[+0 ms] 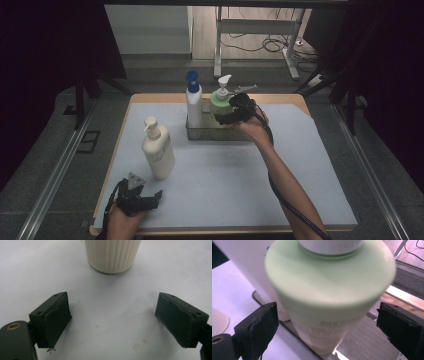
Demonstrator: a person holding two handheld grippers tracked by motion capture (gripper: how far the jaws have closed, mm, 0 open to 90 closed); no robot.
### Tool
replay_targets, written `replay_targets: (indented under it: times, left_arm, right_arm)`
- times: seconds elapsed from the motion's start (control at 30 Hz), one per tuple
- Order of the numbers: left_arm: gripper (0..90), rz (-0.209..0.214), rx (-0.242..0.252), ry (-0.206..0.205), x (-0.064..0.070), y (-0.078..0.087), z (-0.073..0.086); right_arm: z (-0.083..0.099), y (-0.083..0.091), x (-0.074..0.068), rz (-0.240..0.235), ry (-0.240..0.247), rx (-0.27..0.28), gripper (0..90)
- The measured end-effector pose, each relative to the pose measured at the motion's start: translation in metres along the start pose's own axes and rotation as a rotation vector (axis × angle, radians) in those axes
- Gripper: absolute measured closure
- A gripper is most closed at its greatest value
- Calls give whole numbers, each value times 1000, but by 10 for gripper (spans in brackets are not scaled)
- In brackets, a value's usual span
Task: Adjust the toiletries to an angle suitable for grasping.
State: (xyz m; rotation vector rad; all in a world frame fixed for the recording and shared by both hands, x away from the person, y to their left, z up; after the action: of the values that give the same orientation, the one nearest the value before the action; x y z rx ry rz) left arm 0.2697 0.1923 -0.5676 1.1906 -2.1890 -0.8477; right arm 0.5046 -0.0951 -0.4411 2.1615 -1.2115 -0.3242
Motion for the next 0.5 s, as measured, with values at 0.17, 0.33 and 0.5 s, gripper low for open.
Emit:
replay_targets:
  times: [0.17, 0.33, 0.5]
  left_arm:
    - [122, 1, 0, 0, 0, 0, 0]
    - [122, 1, 0, 0, 0, 0, 0]
    - [122, 0, 0, 0, 0, 0, 0]
  right_arm:
    - [6, 12, 0, -21, 27, -4, 20]
    - [12, 19, 2, -27, 21, -14, 83]
    - [23, 28, 11, -39, -1, -10, 233]
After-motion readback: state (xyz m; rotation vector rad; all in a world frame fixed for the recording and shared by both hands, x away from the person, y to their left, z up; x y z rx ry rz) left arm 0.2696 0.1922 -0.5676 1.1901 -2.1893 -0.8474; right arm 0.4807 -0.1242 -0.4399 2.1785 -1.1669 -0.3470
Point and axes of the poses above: each handheld gripper's, and its own axes: y roughly backward along the jaws, z roughly out of its underside, x roughly to its right, the point moved 6 cm from there along -y, roughly forward along the jaws, and after that the axes turned 8 degrees about z, right-handed, at the moved point
